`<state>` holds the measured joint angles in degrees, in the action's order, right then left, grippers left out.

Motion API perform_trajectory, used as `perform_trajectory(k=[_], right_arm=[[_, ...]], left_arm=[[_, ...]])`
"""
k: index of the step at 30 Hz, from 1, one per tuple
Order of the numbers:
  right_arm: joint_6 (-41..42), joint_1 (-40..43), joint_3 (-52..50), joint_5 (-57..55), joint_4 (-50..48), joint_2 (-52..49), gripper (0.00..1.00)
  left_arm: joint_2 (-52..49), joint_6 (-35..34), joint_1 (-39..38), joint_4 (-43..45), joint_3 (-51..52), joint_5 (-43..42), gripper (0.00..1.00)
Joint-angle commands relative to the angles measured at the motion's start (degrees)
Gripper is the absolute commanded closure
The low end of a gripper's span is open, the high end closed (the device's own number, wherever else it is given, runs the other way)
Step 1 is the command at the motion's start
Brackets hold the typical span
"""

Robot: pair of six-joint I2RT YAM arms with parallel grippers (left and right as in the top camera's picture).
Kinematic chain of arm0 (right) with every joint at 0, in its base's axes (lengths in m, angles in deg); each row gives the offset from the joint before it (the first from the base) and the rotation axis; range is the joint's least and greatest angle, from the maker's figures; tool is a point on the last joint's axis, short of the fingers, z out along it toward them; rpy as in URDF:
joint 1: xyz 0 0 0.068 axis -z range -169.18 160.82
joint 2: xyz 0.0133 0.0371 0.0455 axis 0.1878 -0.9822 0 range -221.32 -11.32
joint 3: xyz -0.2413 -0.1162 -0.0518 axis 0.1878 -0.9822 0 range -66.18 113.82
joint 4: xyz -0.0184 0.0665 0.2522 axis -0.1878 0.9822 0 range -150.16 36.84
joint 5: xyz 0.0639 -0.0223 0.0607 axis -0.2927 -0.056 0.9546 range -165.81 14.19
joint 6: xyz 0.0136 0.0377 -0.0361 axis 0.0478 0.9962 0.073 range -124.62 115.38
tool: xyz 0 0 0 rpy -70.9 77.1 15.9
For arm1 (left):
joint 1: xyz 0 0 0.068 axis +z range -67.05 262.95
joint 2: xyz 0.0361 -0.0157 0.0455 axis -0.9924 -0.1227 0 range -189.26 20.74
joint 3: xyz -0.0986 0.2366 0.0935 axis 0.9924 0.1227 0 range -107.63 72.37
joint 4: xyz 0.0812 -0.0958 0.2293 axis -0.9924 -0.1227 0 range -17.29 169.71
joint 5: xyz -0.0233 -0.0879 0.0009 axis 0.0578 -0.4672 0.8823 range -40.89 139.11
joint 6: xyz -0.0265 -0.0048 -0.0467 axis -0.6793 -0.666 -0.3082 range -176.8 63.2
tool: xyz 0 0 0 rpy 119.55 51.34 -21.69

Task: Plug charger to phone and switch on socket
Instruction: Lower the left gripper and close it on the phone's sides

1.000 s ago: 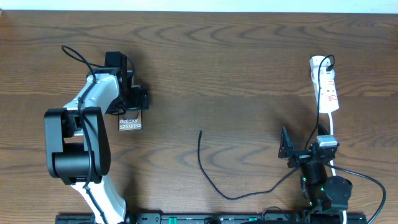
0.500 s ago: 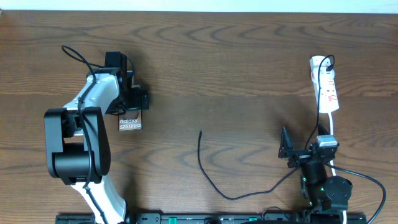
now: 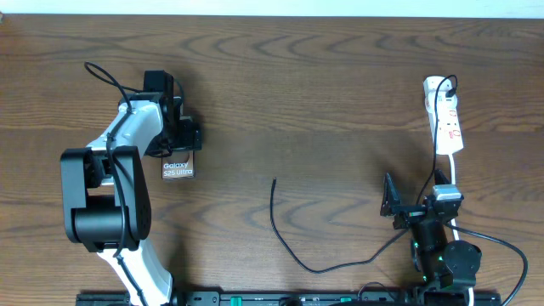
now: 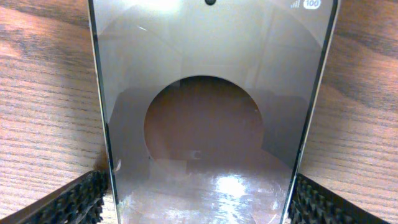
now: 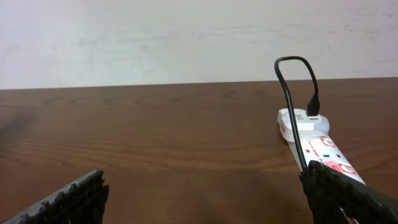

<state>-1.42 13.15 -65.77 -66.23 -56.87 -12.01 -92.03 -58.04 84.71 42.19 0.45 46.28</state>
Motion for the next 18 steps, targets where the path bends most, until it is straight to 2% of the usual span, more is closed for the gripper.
perform_trajectory(k=[1,18], right_arm=[[-0.70,-0.55,-0.09,-0.22,0.24,0.31,0.01],[-0.70,-0.55,-0.09,-0.22,0.24,0.31,0.01]], left_arm=[[-1.36,0.81,-0.13,-0.46,0.24,0.52,0.14],[-1.36,0.79,-0.13,-0.50,0.24,0.52,0.22]])
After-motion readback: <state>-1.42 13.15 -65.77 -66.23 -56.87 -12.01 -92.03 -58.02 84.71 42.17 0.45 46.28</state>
